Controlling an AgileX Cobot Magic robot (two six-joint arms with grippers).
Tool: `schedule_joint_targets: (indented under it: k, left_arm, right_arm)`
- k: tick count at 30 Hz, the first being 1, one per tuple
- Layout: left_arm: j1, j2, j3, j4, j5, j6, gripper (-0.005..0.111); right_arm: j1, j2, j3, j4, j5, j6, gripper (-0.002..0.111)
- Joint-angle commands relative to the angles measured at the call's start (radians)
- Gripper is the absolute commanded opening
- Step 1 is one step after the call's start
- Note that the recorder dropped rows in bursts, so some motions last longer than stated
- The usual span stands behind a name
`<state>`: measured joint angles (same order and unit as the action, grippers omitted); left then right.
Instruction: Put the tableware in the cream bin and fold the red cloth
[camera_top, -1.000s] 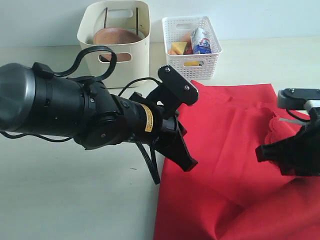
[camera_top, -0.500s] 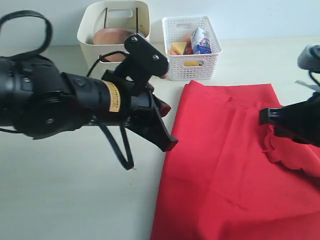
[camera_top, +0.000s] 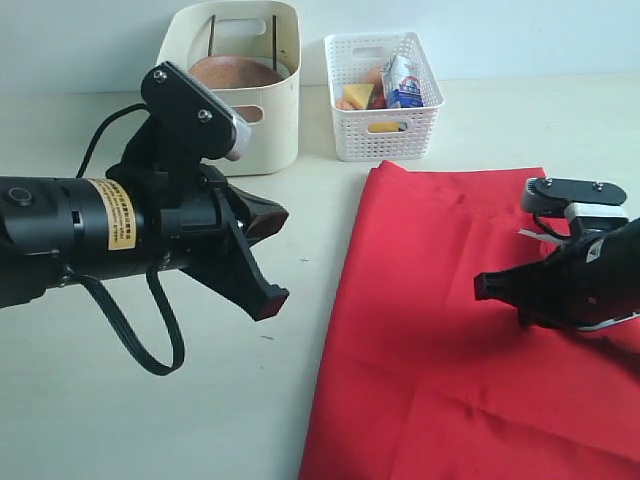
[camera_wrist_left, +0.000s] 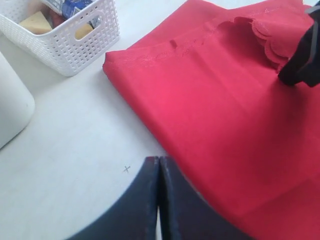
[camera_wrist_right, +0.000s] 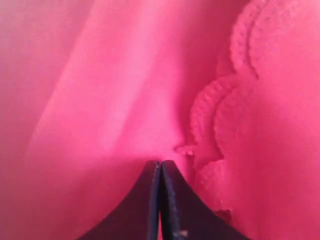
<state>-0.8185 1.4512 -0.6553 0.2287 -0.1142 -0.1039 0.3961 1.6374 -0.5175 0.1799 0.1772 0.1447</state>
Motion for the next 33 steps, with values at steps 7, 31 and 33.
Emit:
schedule_joint_targets:
  k: [7, 31, 33]
  left_arm:
    - [0.005, -0.011, 0.013, -0.004, 0.007, -0.009, 0.001]
    - [0.005, -0.011, 0.013, -0.004, 0.031, -0.007, 0.001]
    - [0.005, -0.011, 0.013, -0.004, 0.034, -0.008, 0.001]
  right_arm:
    - [-0.211, 0.006, -0.002, -0.345, 0.034, 0.271, 0.000]
    - [0.027, 0.003, -0.178, 0.097, 0.148, -0.187, 0.000]
    - [0.035, 0.068, -0.178, 0.097, 0.135, -0.187, 0.000]
